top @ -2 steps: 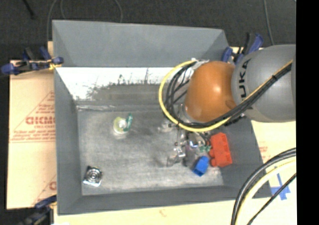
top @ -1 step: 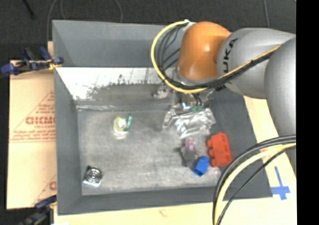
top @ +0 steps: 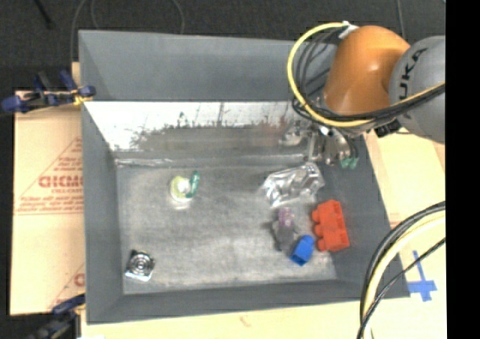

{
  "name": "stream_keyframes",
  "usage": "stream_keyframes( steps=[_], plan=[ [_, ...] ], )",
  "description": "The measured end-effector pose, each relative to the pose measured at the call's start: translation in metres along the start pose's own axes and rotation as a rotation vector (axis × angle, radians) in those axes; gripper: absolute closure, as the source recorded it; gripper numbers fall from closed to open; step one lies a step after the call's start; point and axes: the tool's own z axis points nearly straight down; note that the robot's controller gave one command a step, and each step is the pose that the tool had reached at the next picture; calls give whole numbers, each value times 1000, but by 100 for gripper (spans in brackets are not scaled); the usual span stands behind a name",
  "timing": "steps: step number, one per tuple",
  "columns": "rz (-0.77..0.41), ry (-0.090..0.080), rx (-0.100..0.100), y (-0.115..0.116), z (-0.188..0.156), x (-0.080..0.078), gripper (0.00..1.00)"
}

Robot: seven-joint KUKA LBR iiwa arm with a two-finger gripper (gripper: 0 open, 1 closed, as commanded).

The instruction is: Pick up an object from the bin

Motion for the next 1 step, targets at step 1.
stream_keyframes(
  steps=[1],
  plan=[
    [-97,9,-3,-3,68,-16,0]
  ],
)
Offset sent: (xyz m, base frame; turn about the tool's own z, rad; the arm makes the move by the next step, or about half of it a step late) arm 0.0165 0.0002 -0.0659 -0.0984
